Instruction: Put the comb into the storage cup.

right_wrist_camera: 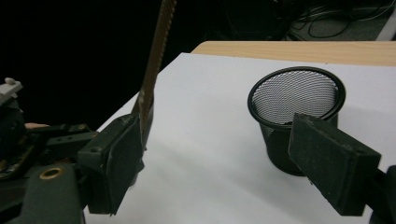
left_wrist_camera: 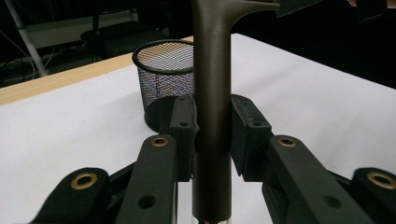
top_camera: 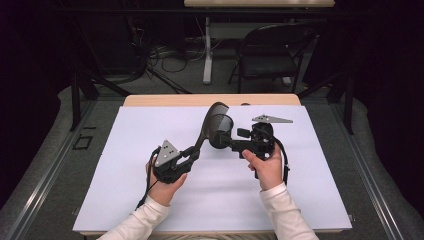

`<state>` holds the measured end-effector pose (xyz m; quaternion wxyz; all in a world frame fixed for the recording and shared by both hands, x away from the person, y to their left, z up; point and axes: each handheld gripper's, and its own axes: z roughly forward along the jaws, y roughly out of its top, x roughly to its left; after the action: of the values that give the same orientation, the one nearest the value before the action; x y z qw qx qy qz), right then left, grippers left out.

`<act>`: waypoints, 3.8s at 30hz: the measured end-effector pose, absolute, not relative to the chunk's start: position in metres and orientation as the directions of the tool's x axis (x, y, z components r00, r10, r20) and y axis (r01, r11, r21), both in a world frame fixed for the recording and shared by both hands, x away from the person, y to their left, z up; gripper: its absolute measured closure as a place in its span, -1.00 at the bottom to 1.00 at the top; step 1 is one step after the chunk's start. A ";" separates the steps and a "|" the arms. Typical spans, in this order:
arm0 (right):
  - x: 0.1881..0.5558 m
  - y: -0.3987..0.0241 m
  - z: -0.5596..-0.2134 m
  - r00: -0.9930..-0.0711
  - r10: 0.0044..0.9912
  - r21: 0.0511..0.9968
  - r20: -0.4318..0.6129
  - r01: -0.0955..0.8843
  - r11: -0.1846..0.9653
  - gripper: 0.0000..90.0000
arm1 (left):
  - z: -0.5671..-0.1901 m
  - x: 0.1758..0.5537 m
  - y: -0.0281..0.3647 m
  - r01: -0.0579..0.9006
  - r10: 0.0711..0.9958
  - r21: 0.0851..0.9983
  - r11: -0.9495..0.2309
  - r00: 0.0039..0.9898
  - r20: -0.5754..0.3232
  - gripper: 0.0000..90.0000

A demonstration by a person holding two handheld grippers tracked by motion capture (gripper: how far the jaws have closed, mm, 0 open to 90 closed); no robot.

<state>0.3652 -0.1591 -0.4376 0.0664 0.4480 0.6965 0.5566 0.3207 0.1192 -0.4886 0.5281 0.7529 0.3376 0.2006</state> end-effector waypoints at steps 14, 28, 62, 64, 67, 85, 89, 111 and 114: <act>0.360 -0.165 -0.435 -0.578 0.675 0.831 0.458 0.548 -0.095 -0.52 | -0.496 0.316 0.111 0.290 0.707 0.923 -0.252 0.707 -0.029 0.61; 0.357 -0.169 -0.435 -0.552 0.681 0.825 0.480 0.548 -0.138 -0.29 | -0.502 0.313 0.105 0.286 0.695 0.918 -0.275 0.719 -0.016 0.61; 0.358 -0.176 -0.444 -0.511 0.654 0.783 0.557 0.586 -0.209 0.22 | -0.510 0.305 0.092 0.274 0.664 0.908 -0.315 0.747 0.005 0.61; 0.358 -0.176 -0.445 -0.513 0.649 0.781 0.561 0.588 -0.210 0.26 | -0.510 0.305 0.092 0.273 0.662 0.908 -0.317 0.749 0.006 0.61; 0.359 -0.176 -0.445 -0.516 0.644 0.779 0.565 0.590 -0.212 0.31 | -0.510 0.304 0.091 0.271 0.661 0.908 -0.320 0.750 0.009 0.61; 0.361 -0.183 -0.448 -0.491 0.600 0.736 0.632 0.622 -0.267 0.52 | -0.512 0.301 0.087 0.258 0.648 0.905 -0.339 0.761 0.026 0.61; 0.361 -0.185 -0.447 -0.495 0.593 0.734 0.635 0.626 -0.264 0.56 | -0.513 0.300 0.085 0.254 0.645 0.903 -0.347 0.763 0.033 0.61; 0.362 -0.190 -0.447 -0.490 0.573 0.720 0.657 0.634 -0.283 0.73 | -0.514 0.300 0.085 0.252 0.648 0.901 -0.352 0.761 0.040 0.61; 0.362 -0.191 -0.447 -0.489 0.572 0.719 0.658 0.634 -0.285 0.76 | -0.515 0.300 0.085 0.253 0.647 0.902 -0.351 0.761 0.038 0.61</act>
<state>0.3618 -0.1909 -0.4472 -0.0249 0.5047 0.5974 0.6228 0.3005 0.0852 -0.5146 0.4949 0.7973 0.2825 0.1991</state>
